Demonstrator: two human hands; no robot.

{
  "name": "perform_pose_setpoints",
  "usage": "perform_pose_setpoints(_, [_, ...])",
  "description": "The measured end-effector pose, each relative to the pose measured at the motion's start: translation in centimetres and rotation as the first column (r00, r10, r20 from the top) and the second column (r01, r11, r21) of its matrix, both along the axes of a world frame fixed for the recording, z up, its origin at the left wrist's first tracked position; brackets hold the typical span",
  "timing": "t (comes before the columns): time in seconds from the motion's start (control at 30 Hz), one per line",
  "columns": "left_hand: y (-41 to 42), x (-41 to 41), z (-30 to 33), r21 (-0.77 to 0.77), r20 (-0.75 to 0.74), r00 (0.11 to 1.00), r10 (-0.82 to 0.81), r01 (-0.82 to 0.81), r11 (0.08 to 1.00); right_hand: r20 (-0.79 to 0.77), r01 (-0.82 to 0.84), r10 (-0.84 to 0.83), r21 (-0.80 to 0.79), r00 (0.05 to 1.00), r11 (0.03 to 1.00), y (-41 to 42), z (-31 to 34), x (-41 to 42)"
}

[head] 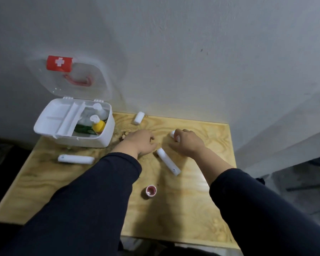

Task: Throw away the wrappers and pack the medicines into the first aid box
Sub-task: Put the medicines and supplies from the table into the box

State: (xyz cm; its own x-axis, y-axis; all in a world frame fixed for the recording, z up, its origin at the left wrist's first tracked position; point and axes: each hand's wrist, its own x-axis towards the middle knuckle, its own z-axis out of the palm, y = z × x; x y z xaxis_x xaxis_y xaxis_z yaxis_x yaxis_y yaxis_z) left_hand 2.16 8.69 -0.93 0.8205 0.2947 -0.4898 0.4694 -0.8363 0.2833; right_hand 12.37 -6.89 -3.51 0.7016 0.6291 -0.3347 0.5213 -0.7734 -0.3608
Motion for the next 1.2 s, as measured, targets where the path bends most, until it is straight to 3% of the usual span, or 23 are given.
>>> perform_pose_setpoints(0.17, [-0.3,-1.3,0.0,0.004,0.000,1.000,-0.027,0.027,1.000,-0.003,-0.008,0.008,0.009,1.000,1.000,0.5,0.0,-3.2])
perform_pose_setpoints(0.3, [-0.3,-2.1,-0.3,-0.006,0.014,1.000,-0.028,0.028,1.000,0.081,-0.033,0.033,-0.005,0.996,0.999,0.6,-0.7,-4.7])
perform_pose_setpoints(0.53, [0.1,-2.9,-0.2,-0.017,0.016,0.999,-0.030,0.030,0.999,0.050,0.145,-0.154,0.151,0.987,0.978,0.7,-0.8,-5.7])
perform_pose_setpoints(0.67, [0.7,-3.0,1.6,-0.005,0.082,0.996,0.019,-0.019,1.000,-0.114,0.273,-0.249,0.331,0.962,0.903,1.4,1.5,-5.0])
perform_pose_setpoints(1.0, [8.1,-6.6,9.2,0.051,0.379,0.918,0.120,-0.150,0.987,-0.167,0.285,-0.231,0.554,0.958,0.782,9.3,8.9,-6.0])
perform_pose_setpoints(1.2, [16.1,-11.3,9.3,0.093,0.386,0.917,0.106,-0.153,0.984,-0.264,0.364,-0.251,0.676,0.931,0.641,16.9,11.8,-10.5])
